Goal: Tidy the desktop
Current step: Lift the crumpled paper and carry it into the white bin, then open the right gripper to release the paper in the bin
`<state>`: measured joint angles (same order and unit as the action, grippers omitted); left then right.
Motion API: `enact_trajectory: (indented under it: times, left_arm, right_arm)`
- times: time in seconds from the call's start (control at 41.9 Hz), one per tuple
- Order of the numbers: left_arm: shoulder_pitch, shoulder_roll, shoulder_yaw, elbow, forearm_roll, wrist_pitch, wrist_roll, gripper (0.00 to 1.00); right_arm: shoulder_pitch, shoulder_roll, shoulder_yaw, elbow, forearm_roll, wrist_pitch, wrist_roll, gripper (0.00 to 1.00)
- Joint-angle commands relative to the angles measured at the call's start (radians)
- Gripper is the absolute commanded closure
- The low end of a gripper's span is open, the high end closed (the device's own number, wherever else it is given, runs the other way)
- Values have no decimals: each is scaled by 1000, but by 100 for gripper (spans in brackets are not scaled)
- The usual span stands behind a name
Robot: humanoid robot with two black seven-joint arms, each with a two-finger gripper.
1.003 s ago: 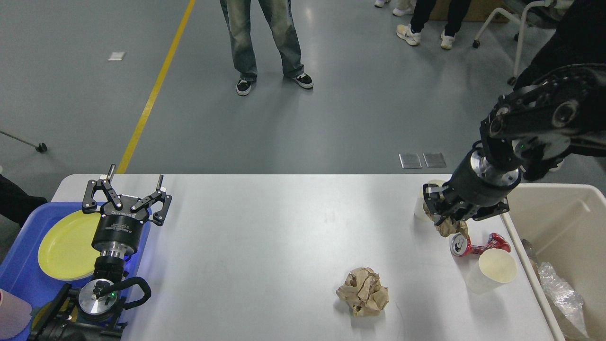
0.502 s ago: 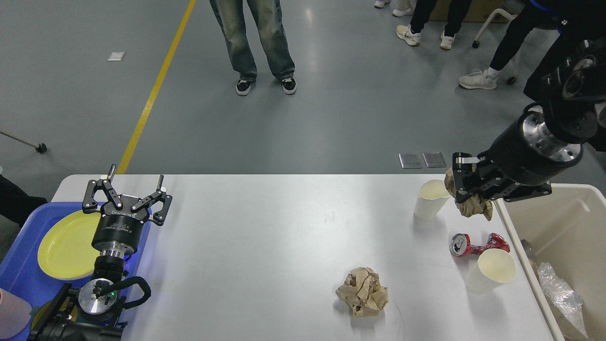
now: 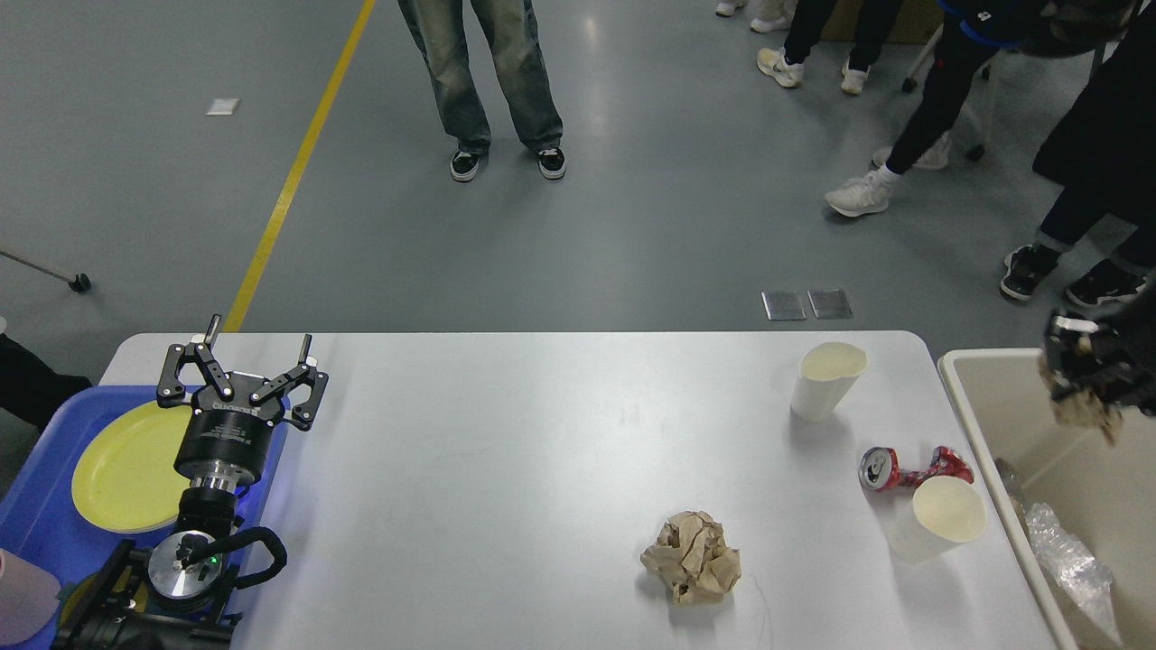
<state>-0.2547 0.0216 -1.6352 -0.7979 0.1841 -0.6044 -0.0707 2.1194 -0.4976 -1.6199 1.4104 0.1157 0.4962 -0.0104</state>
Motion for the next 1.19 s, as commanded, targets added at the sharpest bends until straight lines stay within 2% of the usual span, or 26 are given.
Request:
enact_trajectory:
  times: [0.0, 0.119, 0.287, 0.406, 0.573, 0.693, 0.836, 1.17]
  left_arm:
    - [0, 0, 0, 2, 0, 0, 0, 4]
    - [0, 0, 0, 0, 0, 0, 0, 4]
    - [0, 0, 0, 0, 0, 0, 0, 4]
    - [0, 0, 0, 2, 0, 0, 0, 4]
    - [0, 0, 0, 0, 0, 0, 0, 4]
    - [0, 0, 0, 0, 0, 0, 0, 4]
    - [0, 0, 0, 0, 0, 0, 0, 4]
    - [0, 0, 0, 0, 0, 0, 0, 4]
  right_arm:
    - [-258, -148, 17, -271, -16, -16, -3, 100]
    - [-554, -225, 167, -523, -14, -30, 0, 100]
    - [-924, -240, 426, -798, -13, -65, -2, 100]
    - [-1211, -181, 587, -993, -8, -185, -5, 100]
    - [-1452, -14, 675, -1185, 1, -330, -19, 100]
    - [-1526, 71, 684, -1269, 22, -390, -29, 100]
    - [-1585, 128, 693, -1303, 65, -474, -82, 100]
    - [-1598, 137, 695, -1303, 64, -496, -83, 100]
